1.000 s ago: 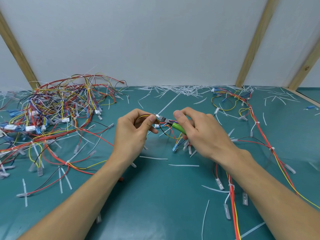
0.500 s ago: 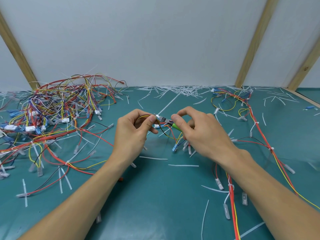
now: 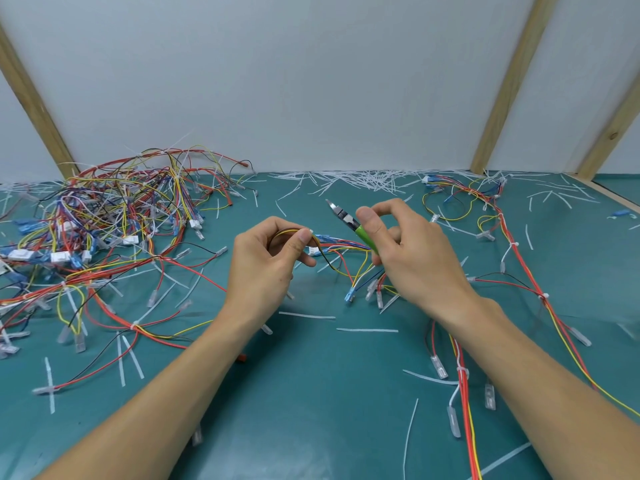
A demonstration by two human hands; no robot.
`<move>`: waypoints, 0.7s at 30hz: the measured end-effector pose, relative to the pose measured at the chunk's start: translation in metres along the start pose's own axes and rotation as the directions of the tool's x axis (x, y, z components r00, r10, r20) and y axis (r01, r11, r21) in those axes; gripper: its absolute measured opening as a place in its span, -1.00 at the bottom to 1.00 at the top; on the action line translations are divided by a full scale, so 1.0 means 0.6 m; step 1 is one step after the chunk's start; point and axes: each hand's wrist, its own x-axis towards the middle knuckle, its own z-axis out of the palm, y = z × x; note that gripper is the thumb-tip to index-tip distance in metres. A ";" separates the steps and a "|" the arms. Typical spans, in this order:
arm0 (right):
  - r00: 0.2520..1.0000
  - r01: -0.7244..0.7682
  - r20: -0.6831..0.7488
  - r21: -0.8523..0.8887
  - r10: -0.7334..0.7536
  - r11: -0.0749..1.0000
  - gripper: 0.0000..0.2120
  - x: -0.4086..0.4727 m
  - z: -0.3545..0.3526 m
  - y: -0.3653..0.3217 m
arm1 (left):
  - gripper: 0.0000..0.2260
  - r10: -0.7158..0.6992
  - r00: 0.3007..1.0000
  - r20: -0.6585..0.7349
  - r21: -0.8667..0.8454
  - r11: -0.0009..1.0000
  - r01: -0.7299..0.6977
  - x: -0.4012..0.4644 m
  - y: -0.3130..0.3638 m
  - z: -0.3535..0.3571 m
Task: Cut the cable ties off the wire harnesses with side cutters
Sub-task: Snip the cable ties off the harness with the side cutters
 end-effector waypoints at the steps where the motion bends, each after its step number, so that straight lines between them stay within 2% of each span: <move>1: 1.000 -0.010 -0.011 0.010 0.010 1.000 -0.42 0.000 -0.001 0.000 | -0.88 0.000 1.000 0.002 0.000 1.000 0.000 0.000 0.000 0.000; 3: 0.999 -0.047 -0.021 0.065 0.048 0.997 -0.42 0.002 -0.003 0.001 | -0.88 -0.002 1.000 0.003 0.005 1.000 0.002 0.000 0.000 0.000; 6: 0.990 -0.124 -0.033 0.271 0.137 0.955 -0.50 0.007 -0.006 0.001 | -0.89 0.005 1.000 -0.013 0.008 1.000 -0.005 0.000 0.000 -0.002; 11: 0.951 -0.138 -0.142 0.594 0.273 0.792 -0.59 0.023 -0.025 0.006 | -0.95 0.040 0.996 -0.078 0.002 0.999 -0.040 0.005 0.002 -0.008; 14: 0.931 -0.129 -0.166 0.682 0.324 0.720 -0.61 0.034 -0.040 0.019 | -0.96 0.050 0.993 -0.108 0.021 0.999 -0.048 0.007 -0.001 -0.009; 17: 0.916 -0.173 -0.196 0.595 0.351 0.785 -0.73 0.045 -0.046 0.041 | -0.95 0.051 0.989 -0.139 0.034 0.998 -0.047 0.009 -0.004 -0.010; 19: 0.919 -0.228 -0.214 0.397 0.331 0.889 -0.86 0.050 -0.046 0.059 | -0.92 0.067 0.984 -0.163 0.031 0.998 -0.063 0.010 -0.005 -0.012; 21: 0.930 -0.294 -0.188 0.137 0.316 0.946 -0.91 0.051 -0.043 0.073 | -0.90 0.091 0.980 -0.178 0.061 0.995 -0.081 0.010 -0.005 -0.013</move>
